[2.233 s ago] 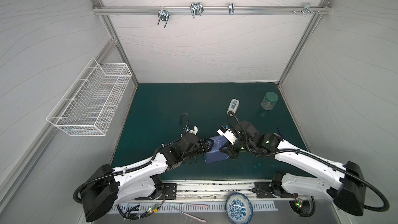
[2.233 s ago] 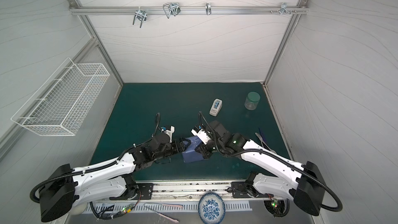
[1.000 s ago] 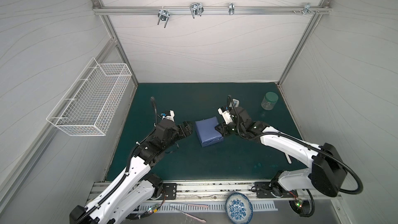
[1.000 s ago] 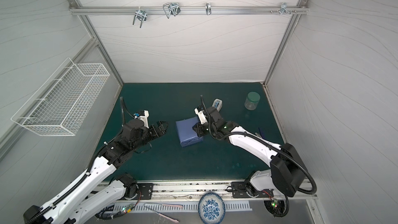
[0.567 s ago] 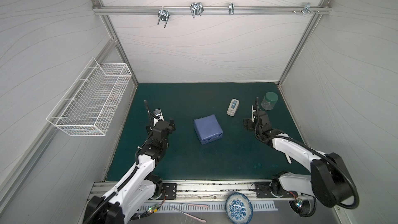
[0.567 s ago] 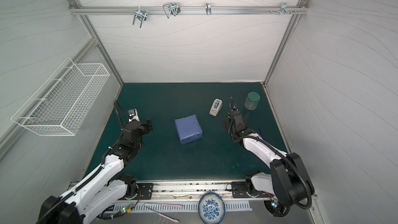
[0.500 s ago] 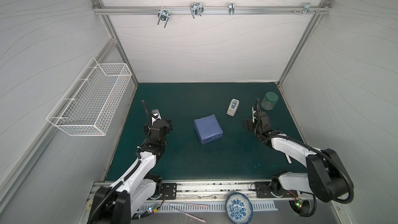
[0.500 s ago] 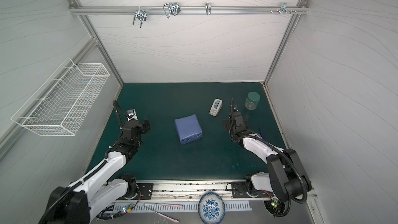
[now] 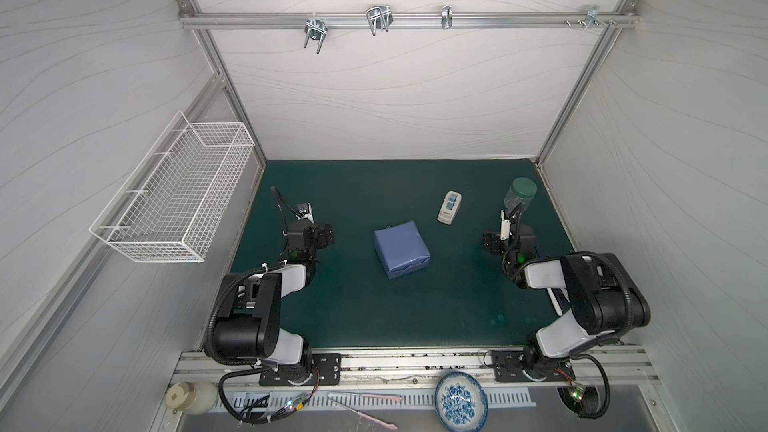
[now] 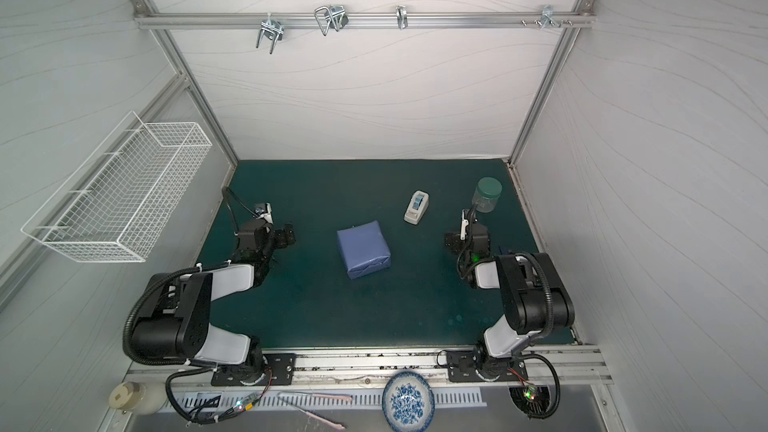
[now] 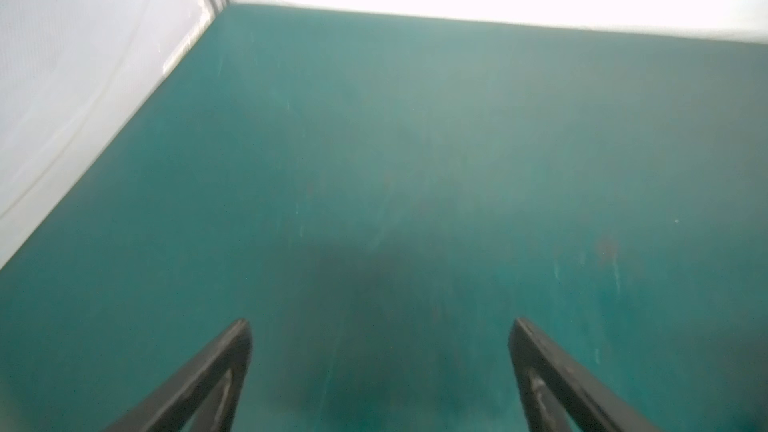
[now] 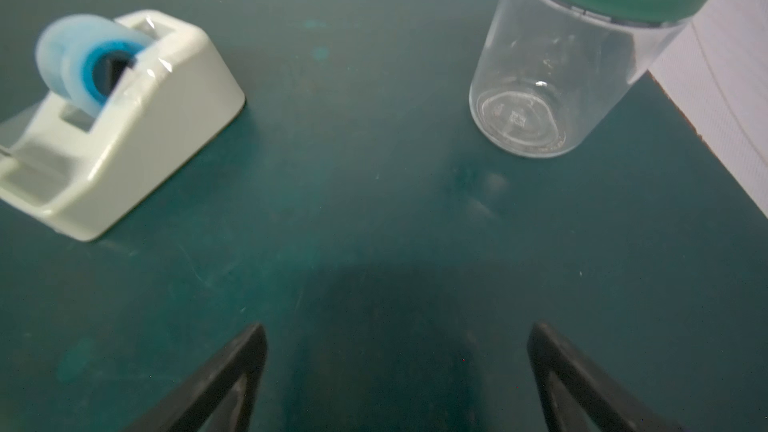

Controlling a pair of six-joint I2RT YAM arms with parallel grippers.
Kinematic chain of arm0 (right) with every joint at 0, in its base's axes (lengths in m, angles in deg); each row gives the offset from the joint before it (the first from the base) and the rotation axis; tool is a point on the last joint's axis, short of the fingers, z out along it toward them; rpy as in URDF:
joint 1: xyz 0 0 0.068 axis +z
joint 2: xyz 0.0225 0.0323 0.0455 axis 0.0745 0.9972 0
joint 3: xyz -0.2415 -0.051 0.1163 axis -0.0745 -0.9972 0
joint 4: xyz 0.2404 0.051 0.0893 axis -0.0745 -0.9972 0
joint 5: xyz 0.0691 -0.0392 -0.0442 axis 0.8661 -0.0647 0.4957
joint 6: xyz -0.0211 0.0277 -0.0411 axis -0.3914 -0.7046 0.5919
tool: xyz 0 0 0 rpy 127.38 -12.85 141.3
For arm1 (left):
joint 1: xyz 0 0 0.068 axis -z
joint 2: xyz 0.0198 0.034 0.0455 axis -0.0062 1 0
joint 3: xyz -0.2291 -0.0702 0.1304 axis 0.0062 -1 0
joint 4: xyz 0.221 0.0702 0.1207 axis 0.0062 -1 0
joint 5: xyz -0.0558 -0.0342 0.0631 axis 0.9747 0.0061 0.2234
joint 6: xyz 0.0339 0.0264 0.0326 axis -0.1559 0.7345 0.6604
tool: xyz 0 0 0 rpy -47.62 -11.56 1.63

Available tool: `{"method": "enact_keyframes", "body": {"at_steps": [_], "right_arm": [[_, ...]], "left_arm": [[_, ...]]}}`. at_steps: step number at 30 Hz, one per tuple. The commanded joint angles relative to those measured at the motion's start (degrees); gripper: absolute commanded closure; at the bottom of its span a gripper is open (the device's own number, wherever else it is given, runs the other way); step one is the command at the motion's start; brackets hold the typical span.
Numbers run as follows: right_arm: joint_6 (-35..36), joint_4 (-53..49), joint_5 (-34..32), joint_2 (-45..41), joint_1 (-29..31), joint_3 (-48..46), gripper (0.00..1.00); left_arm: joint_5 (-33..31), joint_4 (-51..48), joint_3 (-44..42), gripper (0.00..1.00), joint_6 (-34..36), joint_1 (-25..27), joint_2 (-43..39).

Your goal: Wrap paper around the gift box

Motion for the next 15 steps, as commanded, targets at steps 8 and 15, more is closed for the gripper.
{"method": "enact_keyframes", "body": {"at_steps": [8, 15], "right_arm": [[-0.52, 3.64, 1.84, -0.44, -0.07, 1.32, 0.01], [-1.13, 1.94, 5.82, -0.31, -1.73, 2.14, 0.01]], "left_arm": [[3.73, 5.50, -0.01, 0.01, -0.21, -0.57, 1.85], [3.74, 7.95, -0.74, 0.01, -0.18, -0.57, 2.29]]}}
